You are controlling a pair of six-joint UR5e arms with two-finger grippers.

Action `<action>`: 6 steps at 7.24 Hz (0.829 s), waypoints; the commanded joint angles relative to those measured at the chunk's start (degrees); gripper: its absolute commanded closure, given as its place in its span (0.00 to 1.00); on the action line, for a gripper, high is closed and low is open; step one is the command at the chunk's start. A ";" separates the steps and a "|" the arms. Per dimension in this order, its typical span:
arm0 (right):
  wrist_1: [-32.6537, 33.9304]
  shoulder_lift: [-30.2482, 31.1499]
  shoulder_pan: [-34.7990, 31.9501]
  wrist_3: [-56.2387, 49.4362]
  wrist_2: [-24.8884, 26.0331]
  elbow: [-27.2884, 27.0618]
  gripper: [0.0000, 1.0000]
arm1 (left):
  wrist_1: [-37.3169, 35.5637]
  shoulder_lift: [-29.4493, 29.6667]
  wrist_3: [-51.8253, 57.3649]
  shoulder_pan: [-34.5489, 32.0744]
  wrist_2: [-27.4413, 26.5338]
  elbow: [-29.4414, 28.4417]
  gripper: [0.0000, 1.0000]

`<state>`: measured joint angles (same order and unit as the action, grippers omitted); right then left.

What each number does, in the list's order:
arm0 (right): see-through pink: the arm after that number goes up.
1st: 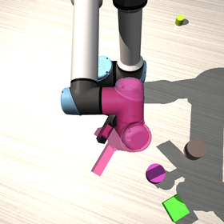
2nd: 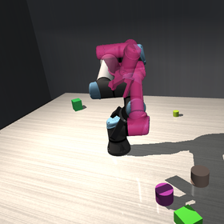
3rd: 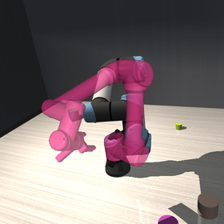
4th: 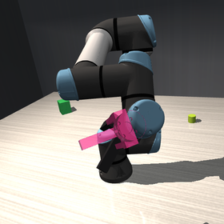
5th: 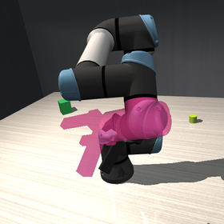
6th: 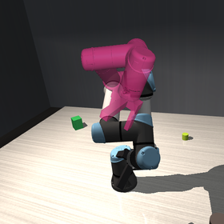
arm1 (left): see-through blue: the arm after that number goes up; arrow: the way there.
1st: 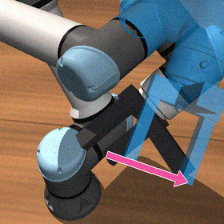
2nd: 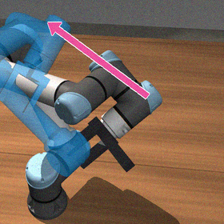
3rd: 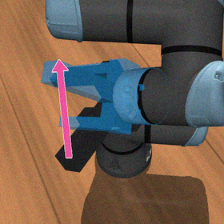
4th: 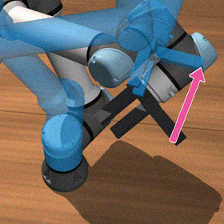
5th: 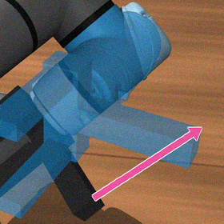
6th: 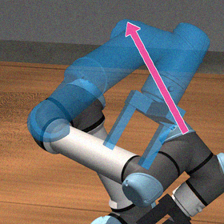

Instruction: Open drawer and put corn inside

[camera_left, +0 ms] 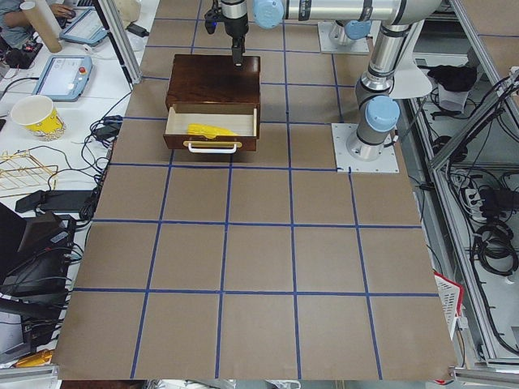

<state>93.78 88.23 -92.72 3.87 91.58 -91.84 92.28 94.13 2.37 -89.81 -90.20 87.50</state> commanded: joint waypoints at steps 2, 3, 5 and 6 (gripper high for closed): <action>0.08 0.01 0.00 0.00 0.00 0.00 0.00 | -0.43 -2.90 0.87 0.87 0.11 2.85 0.00; 0.00 -0.07 0.00 0.00 0.00 0.00 0.00 | -0.43 -2.90 0.88 0.78 0.11 2.85 0.00; 0.00 0.01 0.00 0.00 0.00 0.00 0.00 | -0.52 -2.90 0.88 0.78 0.20 2.77 0.00; 0.00 0.01 0.00 0.00 0.00 0.00 0.00 | -0.52 -2.99 0.88 0.87 0.20 2.42 0.00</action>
